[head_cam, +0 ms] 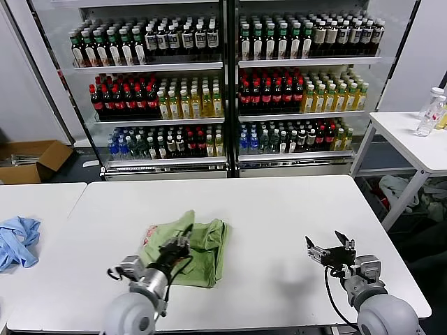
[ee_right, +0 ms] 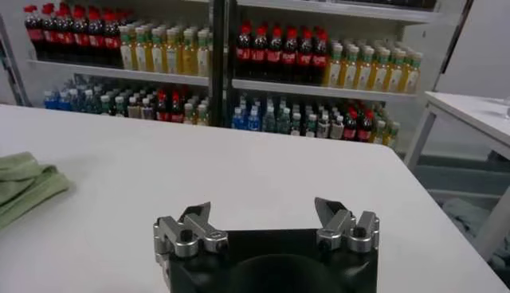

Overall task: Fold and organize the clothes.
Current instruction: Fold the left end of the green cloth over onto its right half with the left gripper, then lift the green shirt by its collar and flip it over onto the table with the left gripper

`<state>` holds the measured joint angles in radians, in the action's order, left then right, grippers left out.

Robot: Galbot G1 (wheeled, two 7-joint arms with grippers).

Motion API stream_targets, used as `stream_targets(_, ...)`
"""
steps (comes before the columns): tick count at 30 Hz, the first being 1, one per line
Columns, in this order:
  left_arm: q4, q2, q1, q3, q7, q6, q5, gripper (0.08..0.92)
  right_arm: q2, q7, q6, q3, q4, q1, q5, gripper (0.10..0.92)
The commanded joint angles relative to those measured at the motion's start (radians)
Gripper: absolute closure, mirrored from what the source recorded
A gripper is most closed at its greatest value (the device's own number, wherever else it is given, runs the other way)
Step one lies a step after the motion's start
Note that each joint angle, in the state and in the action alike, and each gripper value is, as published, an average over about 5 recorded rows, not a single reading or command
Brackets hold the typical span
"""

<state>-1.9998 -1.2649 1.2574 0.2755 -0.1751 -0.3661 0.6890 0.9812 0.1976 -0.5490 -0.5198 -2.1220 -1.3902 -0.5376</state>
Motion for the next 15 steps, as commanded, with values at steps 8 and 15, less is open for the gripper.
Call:
stream_targets(8, -0.208, 0.005, 0.096, 0.024, 0.026, 0.018, -0.124, 0.558, 0.008, -0.003, 0.004, 0.016, 0.031, 0.013, 0.014, 0.203)
stream_targets(15, 0.071, 0.115, 0.111, 0.211, -0.013, 0.085, -0.243, 0.359, 0.02, -0.006, 0.008, 0.03, 0.041, 0.023, 0.025, 0.203)
